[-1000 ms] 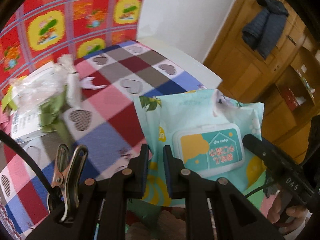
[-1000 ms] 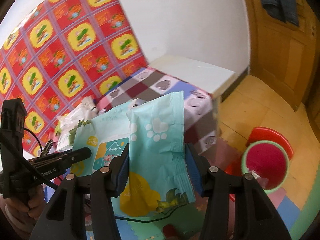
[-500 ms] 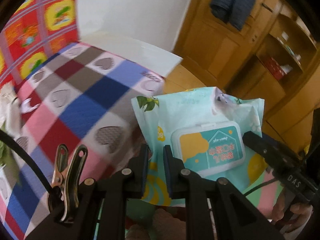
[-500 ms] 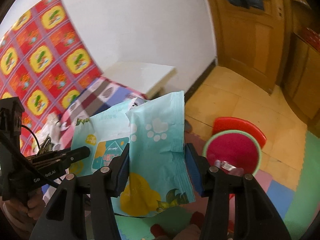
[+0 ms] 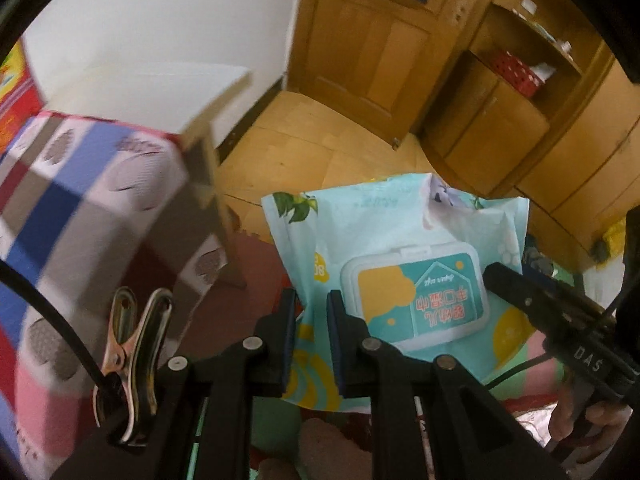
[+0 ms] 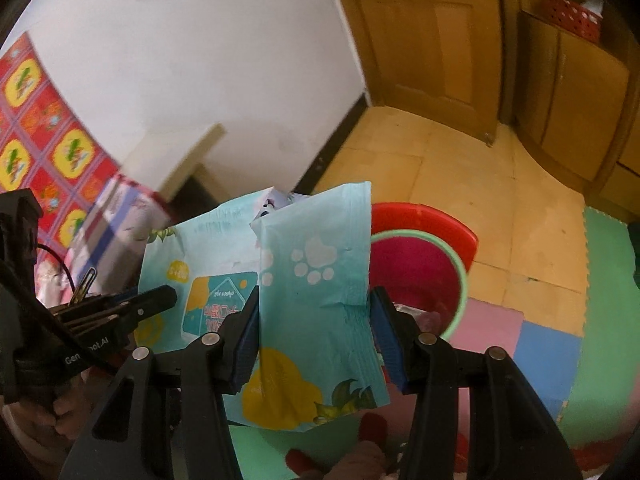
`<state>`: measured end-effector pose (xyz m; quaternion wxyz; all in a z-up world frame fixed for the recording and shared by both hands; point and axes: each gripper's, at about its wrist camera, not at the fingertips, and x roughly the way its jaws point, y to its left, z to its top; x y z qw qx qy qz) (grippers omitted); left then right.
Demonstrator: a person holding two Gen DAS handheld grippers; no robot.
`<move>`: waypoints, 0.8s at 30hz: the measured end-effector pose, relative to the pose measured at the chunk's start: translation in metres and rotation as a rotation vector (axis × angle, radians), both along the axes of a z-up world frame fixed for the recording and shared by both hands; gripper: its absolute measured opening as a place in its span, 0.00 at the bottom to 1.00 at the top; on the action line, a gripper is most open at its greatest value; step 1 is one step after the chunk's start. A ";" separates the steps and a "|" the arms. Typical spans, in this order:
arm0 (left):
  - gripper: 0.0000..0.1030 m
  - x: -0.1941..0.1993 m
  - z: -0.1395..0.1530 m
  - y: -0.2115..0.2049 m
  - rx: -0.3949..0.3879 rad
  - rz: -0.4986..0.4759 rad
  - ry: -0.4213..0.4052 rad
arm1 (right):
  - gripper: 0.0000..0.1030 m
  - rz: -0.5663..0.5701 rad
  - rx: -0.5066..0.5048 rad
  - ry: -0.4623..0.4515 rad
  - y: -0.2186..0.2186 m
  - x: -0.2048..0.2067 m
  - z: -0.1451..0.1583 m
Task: Collect trash
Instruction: 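Lift both wet-wipe packs and carry them over the red bucket, then open both tools to drop the wet-wipe packs into the bucket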
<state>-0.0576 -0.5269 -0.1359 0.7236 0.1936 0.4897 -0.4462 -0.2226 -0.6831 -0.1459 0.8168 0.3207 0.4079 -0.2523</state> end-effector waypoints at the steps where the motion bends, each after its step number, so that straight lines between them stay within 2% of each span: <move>1: 0.14 -0.002 -0.008 -0.009 0.006 -0.013 0.001 | 0.51 -0.007 0.004 0.006 -0.006 -0.003 -0.008; 16: 0.16 -0.012 -0.123 -0.103 0.073 -0.103 0.026 | 0.51 -0.095 0.055 0.095 -0.076 -0.013 -0.109; 24: 0.24 -0.009 -0.166 -0.133 0.129 -0.115 0.046 | 0.51 -0.139 0.069 0.125 -0.093 -0.007 -0.136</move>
